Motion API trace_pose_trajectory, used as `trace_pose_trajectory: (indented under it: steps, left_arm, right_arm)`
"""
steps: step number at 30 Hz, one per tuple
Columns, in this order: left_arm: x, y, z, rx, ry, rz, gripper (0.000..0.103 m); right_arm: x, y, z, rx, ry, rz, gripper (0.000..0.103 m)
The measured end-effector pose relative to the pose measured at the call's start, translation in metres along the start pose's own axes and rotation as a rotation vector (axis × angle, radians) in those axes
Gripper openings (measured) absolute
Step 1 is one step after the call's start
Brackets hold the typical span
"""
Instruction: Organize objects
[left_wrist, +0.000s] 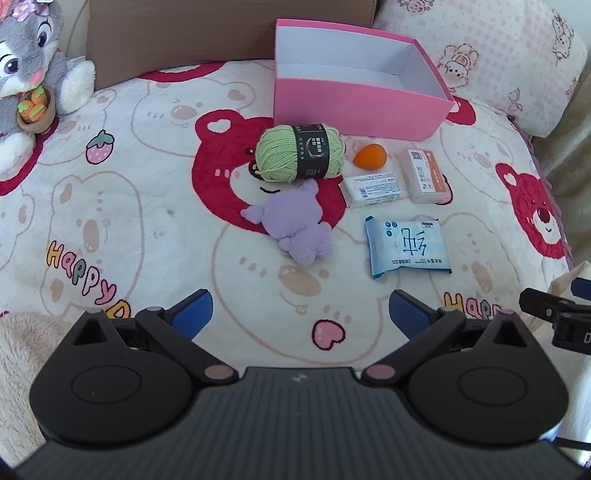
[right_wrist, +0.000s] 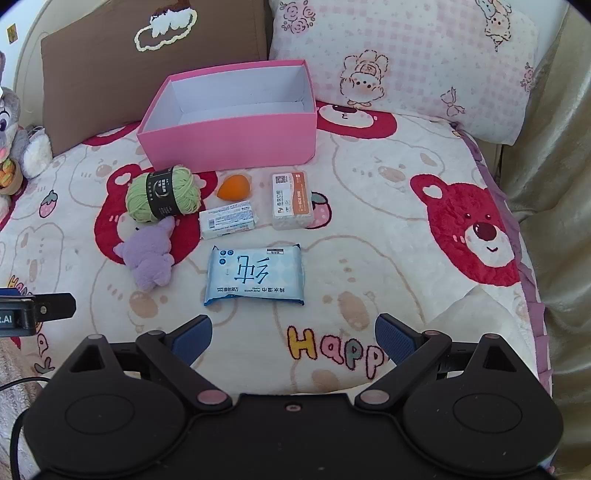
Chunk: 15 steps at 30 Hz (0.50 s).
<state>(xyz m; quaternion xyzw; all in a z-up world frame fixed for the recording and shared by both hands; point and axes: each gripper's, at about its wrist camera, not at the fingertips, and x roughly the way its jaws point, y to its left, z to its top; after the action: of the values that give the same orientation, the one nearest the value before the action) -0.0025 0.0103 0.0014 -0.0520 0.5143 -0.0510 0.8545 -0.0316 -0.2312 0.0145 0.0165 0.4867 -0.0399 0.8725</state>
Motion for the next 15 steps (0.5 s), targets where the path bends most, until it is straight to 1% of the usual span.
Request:
trace_pose_trajectory:
  steps: [15]
  left_arm:
    - [-0.0055, 0.0006, -0.0017, 0.001, -0.005, -0.008, 0.103]
  right_arm:
    - [0.0017, 0.0059, -0.0013, -0.018, 0.007, 0.009, 0.097]
